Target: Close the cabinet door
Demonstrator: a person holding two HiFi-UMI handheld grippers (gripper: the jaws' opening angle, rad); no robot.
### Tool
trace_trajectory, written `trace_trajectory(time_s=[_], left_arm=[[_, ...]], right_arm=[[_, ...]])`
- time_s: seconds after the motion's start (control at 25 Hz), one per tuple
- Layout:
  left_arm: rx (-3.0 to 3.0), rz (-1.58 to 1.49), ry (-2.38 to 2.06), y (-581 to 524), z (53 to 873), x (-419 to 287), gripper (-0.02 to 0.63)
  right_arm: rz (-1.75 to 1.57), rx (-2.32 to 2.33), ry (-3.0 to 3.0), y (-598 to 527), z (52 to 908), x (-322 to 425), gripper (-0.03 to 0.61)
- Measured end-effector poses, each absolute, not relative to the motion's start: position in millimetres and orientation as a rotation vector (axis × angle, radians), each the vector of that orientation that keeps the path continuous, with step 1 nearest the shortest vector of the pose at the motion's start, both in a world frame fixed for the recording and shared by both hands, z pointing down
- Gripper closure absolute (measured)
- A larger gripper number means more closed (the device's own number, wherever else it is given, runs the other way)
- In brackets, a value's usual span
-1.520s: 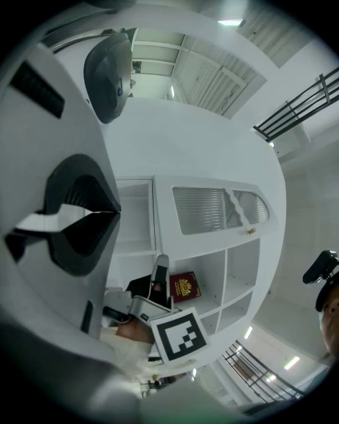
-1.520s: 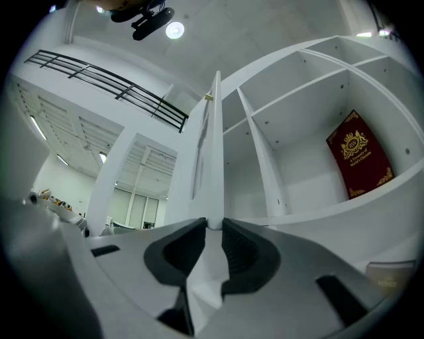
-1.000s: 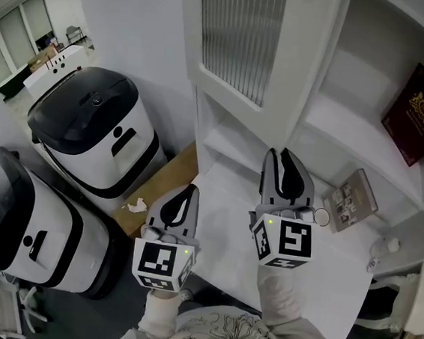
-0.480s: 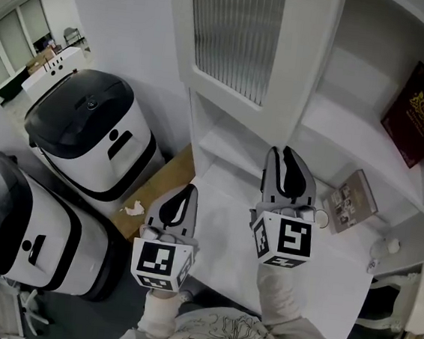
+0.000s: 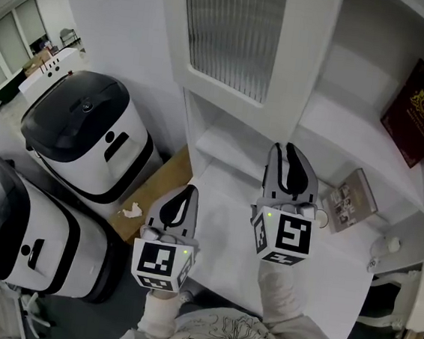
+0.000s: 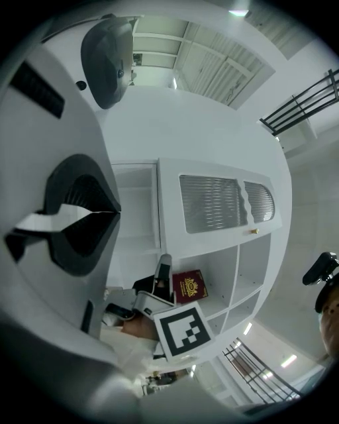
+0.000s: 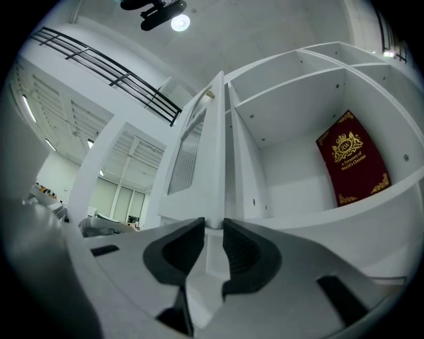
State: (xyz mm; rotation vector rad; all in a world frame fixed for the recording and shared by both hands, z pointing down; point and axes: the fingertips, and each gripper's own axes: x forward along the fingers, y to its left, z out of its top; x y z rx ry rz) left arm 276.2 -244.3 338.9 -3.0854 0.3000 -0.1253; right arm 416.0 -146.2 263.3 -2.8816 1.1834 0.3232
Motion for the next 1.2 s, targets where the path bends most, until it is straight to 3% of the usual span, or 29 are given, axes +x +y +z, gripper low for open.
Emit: trace_trajectory(time_s=[1.2], left_arm=[[-3.105,-0.157,0.269,-244,355,306,0.609]], right_arm=[[0.311,-2.924,1.114,-147,265,457,0.505]])
